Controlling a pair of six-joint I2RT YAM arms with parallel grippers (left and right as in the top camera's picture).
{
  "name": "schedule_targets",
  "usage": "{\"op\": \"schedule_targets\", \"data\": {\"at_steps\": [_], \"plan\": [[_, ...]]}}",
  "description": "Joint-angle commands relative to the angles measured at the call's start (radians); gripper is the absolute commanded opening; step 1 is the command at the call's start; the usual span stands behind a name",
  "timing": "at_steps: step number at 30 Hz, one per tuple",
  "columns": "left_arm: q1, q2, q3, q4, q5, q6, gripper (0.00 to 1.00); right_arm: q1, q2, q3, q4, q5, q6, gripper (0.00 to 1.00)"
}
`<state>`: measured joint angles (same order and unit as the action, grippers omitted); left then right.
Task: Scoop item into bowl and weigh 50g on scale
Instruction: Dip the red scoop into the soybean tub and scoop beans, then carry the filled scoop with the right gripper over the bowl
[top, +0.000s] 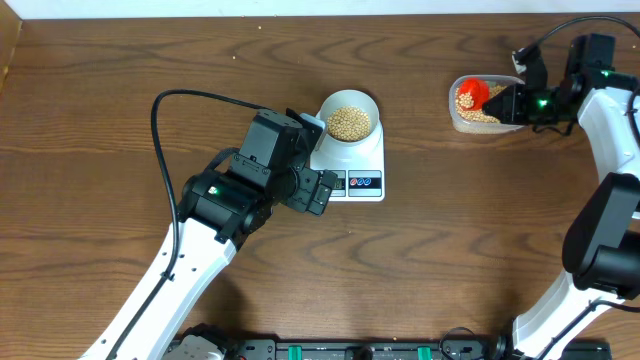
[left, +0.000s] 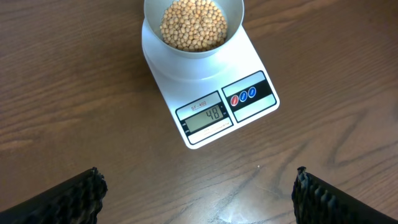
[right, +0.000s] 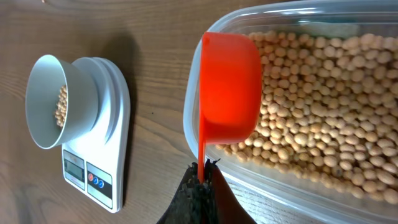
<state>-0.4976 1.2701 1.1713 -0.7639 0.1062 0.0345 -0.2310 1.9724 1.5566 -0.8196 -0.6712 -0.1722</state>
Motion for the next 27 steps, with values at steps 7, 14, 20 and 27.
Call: {"op": "schedule_targets", "data": {"at_steps": [7, 14, 20, 27], "plan": [[0.003, 0.008, -0.003, -0.006, 0.006, 0.014, 0.98, -0.055, 0.008, -0.002, -0.002, -0.139, 0.006, 0.01], [0.003, 0.008, -0.003, -0.006, 0.006, 0.014, 0.98, -0.061, 0.008, -0.002, -0.003, -0.336, -0.027, 0.01], [0.003, 0.008, -0.003, -0.006, 0.006, 0.014, 0.98, -0.023, 0.008, -0.002, -0.003, -0.379, -0.027, 0.02], [0.003, 0.008, -0.003, -0.006, 0.006, 0.014, 0.98, 0.072, -0.014, 0.001, 0.006, -0.378, -0.047, 0.01]]}}
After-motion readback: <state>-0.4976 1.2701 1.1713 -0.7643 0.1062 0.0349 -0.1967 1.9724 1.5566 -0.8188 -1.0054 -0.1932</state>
